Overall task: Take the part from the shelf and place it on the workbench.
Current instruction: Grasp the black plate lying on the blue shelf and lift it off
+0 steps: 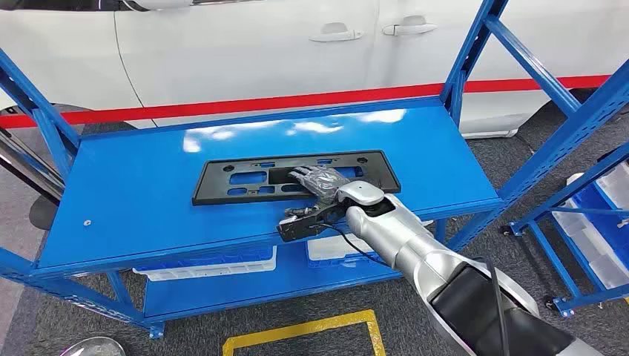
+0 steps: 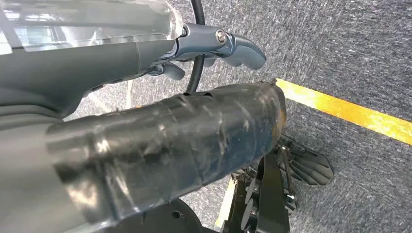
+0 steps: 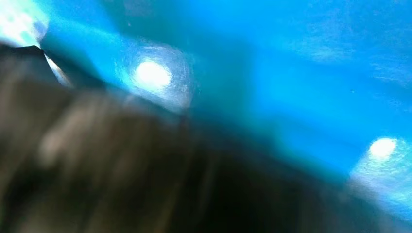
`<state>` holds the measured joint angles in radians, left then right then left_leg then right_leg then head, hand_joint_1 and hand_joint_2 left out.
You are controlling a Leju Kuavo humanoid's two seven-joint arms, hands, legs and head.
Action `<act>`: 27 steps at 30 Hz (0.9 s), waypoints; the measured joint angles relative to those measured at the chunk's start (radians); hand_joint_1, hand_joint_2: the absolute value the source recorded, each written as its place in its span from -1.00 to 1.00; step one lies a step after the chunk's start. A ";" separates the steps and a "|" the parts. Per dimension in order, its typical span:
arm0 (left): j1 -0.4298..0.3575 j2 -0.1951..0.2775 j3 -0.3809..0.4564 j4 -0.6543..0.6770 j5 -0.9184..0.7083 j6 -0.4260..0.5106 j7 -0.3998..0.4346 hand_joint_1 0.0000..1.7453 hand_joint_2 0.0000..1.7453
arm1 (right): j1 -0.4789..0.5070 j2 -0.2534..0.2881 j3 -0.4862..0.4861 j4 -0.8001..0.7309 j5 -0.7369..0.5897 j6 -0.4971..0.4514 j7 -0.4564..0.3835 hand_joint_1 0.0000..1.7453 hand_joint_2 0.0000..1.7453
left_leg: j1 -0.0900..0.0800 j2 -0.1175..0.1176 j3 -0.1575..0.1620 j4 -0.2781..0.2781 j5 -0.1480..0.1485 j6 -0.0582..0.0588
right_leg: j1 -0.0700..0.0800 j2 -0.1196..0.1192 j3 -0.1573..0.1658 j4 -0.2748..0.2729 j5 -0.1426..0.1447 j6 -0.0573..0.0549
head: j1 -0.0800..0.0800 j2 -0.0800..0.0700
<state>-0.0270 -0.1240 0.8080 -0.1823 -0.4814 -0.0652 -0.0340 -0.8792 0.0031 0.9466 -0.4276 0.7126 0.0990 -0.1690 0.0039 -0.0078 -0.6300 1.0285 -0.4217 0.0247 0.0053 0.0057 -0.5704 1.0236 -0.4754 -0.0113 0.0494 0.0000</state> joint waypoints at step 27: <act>0.000 0.002 0.023 0.000 -0.045 0.001 -0.006 -1.00 -1.00 | 0.008 -0.001 -0.041 0.019 0.038 -0.052 0.015 1.00 1.00 | 0.000 0.000 0.012 0.000 0.000 0.002 | 0.000 0.000 0.011 -0.001 -0.001 0.004 | 0.000 0.000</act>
<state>-0.0270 -0.1225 0.8307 -0.1823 -0.5264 -0.0641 -0.0397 -0.8713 0.0019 0.9056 -0.4089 0.7510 0.0473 -0.1540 0.0038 -0.0080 -0.6182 1.0281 -0.4216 0.0265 0.0058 0.0058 -0.5595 1.0228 -0.4766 -0.0076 0.0495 0.0000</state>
